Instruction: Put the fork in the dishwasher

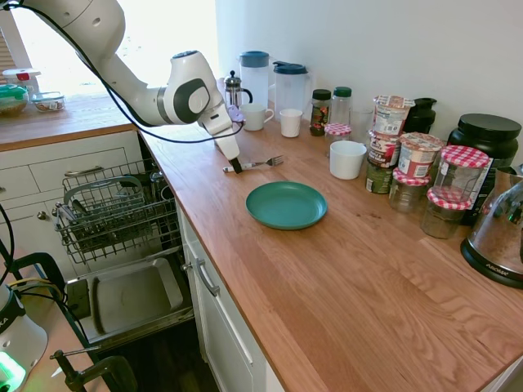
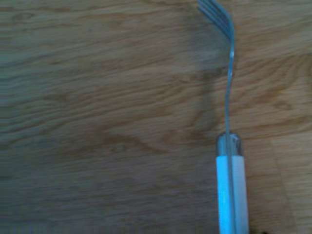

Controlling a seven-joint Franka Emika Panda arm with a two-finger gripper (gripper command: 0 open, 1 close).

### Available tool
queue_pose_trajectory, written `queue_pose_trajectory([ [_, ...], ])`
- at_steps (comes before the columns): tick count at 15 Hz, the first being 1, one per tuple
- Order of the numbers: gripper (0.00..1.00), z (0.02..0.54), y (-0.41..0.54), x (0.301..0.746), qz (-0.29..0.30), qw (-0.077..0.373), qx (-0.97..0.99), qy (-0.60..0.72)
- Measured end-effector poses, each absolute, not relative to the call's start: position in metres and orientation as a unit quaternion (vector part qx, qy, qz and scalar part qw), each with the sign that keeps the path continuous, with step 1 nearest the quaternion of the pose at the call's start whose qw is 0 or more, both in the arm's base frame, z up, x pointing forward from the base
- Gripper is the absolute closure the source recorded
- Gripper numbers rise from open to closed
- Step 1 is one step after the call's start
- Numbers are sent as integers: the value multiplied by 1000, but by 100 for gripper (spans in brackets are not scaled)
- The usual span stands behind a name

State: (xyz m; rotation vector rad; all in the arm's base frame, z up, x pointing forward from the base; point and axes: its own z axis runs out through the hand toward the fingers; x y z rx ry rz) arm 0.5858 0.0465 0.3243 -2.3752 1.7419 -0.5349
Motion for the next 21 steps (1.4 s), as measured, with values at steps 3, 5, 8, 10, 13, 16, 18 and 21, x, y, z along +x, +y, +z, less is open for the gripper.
queue_pose_trajectory([
  [3, 100, 324, 46, 585, -177, 74, -791, 581],
  [5, 100, 324, 46, 585, -176, 74, -791, 581],
  [8, 100, 326, 49, 585, -172, 74, -795, 577],
  [10, 100, 328, 56, 581, -160, 68, -803, 570],
  [13, 100, 342, 74, 567, -144, 70, -819, 551],
  [16, 100, 371, 86, 539, -135, 72, -833, 532],
  [18, 100, 389, 98, 516, -121, 68, -848, 512],
  [21, 100, 411, 118, 483, -95, 55, -874, 474],
])
